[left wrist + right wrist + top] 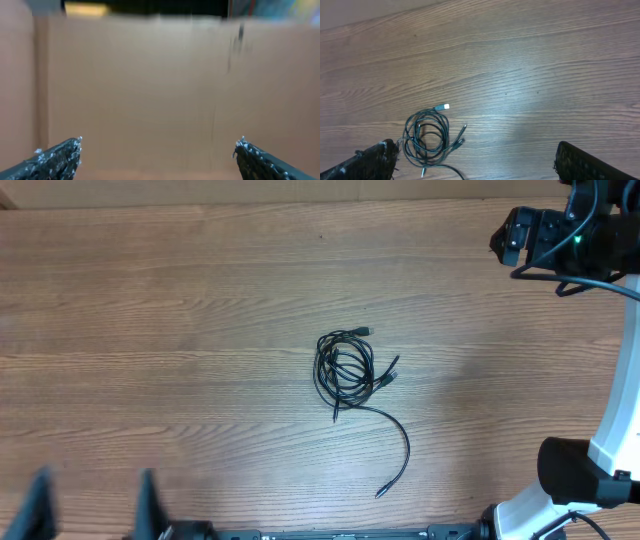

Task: Untangle cables

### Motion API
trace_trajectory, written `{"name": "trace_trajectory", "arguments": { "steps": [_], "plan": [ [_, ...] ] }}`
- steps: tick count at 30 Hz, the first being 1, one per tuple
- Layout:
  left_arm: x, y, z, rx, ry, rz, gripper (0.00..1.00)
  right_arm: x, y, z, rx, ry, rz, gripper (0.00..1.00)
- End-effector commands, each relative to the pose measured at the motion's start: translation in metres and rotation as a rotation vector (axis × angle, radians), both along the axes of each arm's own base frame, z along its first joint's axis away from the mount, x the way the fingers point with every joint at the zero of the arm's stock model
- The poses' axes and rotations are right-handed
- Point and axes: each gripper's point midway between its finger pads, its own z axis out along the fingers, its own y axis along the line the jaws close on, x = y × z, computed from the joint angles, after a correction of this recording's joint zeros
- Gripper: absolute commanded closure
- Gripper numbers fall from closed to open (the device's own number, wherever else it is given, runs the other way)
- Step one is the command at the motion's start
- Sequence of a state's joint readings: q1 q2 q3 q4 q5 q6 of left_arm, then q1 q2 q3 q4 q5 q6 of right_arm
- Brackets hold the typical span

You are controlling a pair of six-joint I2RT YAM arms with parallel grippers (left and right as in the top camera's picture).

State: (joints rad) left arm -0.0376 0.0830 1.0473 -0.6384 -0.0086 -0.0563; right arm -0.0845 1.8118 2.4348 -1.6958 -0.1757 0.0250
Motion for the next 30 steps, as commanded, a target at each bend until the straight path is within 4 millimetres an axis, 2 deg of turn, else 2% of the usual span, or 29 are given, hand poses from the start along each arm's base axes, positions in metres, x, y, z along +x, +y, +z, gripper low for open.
{"name": "trace_trajectory", "arguments": {
  "steps": [1, 4, 8, 13, 19, 21, 23, 27, 30],
  "plan": [
    [-0.004, 0.0, 0.05, 0.055, -0.018, 0.02, 0.0, -0.004, 0.003, 0.013, 0.005, -0.042, 0.013, 0.0],
    [-0.002, -0.009, 0.092, 0.105, -0.018, -0.022, 0.0, -0.004, 0.006, 0.014, 0.023, -0.044, 0.025, 0.0],
    [0.014, -0.016, 0.134, 0.159, 0.034, -0.045, 0.0, -0.004, 0.007, 0.014, 0.025, -0.044, 0.027, 0.0],
    [0.045, -0.017, 0.17, 0.248, 0.107, -0.027, 0.0, -0.004, 0.006, 0.014, 0.022, -0.044, 0.025, 0.0],
    [0.08, -0.018, 0.206, 0.319, 0.069, -0.002, 0.0, -0.004, 0.006, 0.014, 0.021, -0.044, 0.024, 0.0],
    [0.094, -0.019, 0.21, 0.322, 0.067, -0.002, 0.0, -0.004, 0.003, 0.013, 0.009, -0.043, 0.016, 0.0],
    [0.11, -0.023, 0.204, 0.327, 0.099, -0.024, 0.0, -0.004, 0.0, 0.012, -0.008, -0.041, 0.005, 0.0],
    [0.144, -0.046, 0.184, 0.375, 0.153, -0.121, 0.0, -0.004, -0.002, 0.012, -0.017, -0.04, -0.001, 0.0],
    [0.168, -0.07, 0.157, 0.418, 0.209, -0.176, 0.0, -0.004, -0.002, 0.012, -0.017, -0.041, -0.001, 0.0]
  ]
}}
